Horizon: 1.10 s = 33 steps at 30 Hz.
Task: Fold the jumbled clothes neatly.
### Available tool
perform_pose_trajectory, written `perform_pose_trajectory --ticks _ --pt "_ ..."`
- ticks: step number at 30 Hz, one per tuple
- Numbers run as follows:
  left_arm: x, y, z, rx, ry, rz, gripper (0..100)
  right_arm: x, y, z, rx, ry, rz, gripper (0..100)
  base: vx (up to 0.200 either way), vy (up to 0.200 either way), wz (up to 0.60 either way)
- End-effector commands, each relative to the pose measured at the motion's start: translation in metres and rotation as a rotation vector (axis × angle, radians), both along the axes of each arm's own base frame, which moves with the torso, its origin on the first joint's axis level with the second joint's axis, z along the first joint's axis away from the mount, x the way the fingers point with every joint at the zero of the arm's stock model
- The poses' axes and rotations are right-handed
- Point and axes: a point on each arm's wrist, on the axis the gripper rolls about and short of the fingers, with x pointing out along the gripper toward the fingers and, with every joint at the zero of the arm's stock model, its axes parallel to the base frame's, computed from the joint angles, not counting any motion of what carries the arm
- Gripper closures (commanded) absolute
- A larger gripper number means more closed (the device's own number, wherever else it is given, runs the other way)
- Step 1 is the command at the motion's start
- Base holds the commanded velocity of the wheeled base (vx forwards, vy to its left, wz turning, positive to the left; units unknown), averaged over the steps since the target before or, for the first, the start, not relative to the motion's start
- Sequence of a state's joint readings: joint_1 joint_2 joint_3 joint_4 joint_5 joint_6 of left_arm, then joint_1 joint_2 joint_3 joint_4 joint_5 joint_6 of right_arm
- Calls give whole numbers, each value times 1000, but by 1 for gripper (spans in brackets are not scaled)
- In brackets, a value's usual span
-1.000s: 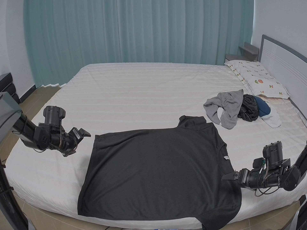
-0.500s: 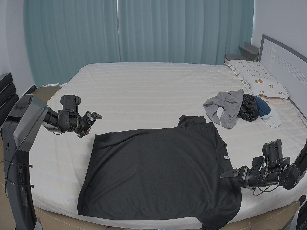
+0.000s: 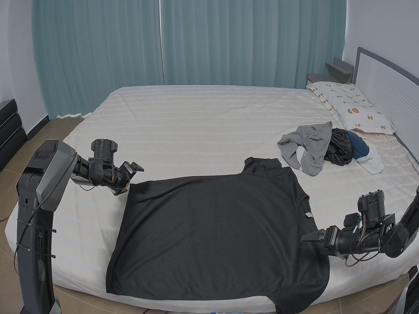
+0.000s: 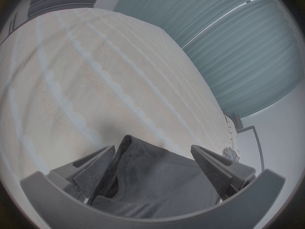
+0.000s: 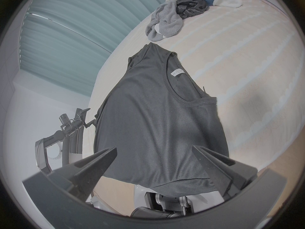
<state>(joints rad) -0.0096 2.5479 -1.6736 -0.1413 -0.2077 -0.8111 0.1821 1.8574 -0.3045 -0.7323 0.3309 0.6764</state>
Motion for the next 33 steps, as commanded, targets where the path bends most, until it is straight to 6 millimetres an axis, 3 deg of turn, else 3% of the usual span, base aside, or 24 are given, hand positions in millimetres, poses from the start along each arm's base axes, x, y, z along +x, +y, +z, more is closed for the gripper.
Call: perform_pose_trajectory --ticks 1,2,11,22,31,32,33 --pt "-1 -2 -5 4 12 -7 0 1 0 -2 -1 8 -1 0 0 0 0" --pt "0 -2 -10 8 17 -8 100 2 -1 -3 -2 11 -5 0 0 0 0" --pt "8 3 -12 12 1 12 100 3 -4 -3 18 12 -5 0 0 0 0" --pt "23 23 -2 -54 -55 116 100 3 -5 -4 17 19 -6 0 0 0 0" --pt "13 30 5 -103 -1 86 100 4 -6 -4 17 17 -12 0 0 0 0" --pt "12 30 8 -117 7 71 0 5 -6 -4 17 15 -12 0 0 0 0" --pt "12 30 8 -117 7 71 0 5 -6 -4 17 15 -12 0 0 0 0"
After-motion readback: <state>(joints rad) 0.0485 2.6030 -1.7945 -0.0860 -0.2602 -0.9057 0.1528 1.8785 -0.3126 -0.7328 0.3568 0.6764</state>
